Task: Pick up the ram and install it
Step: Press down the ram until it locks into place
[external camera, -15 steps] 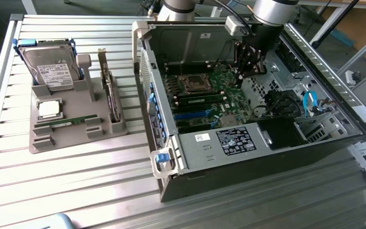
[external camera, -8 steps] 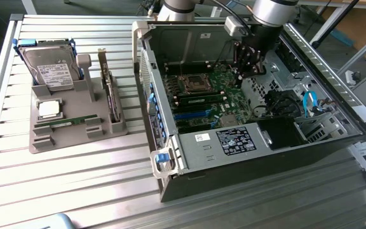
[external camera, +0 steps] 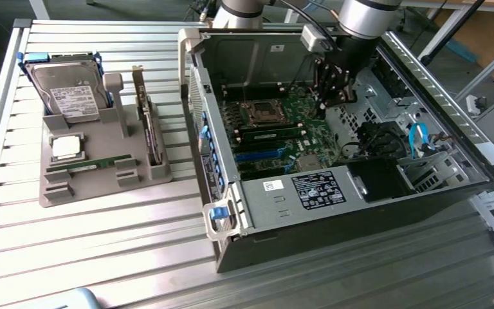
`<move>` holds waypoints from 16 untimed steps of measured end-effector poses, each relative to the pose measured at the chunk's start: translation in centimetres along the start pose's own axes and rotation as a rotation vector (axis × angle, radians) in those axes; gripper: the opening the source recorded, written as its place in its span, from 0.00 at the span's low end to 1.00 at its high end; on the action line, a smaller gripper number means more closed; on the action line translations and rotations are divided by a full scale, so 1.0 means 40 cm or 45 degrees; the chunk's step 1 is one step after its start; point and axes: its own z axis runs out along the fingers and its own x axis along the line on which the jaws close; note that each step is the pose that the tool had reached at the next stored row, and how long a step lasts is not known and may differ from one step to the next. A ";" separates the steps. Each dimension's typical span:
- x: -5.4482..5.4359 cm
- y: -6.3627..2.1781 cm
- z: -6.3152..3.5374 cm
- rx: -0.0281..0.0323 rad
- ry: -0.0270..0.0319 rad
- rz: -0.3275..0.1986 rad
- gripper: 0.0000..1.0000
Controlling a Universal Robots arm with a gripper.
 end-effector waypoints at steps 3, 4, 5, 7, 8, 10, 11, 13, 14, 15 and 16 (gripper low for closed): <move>0.000 0.001 0.003 0.0000 0.0001 0.000 0.11; 0.000 0.002 0.004 0.0000 0.0001 0.000 0.11; 0.000 0.002 0.005 0.0000 0.0001 0.000 0.11; -0.001 0.003 0.007 0.0001 -0.0003 0.000 0.11; -0.001 0.003 0.008 0.0001 -0.0002 0.000 0.11; -0.001 0.003 0.009 0.0001 0.0000 0.000 0.11; -0.001 0.003 0.011 0.0000 0.0000 0.000 0.11; -0.001 0.003 0.013 0.0000 0.0000 0.000 0.11; -0.001 0.003 0.014 0.0000 0.0000 0.000 0.11; -0.001 0.003 0.015 0.0000 0.0000 0.000 0.11; -0.001 0.004 0.016 0.0000 0.0000 0.000 0.11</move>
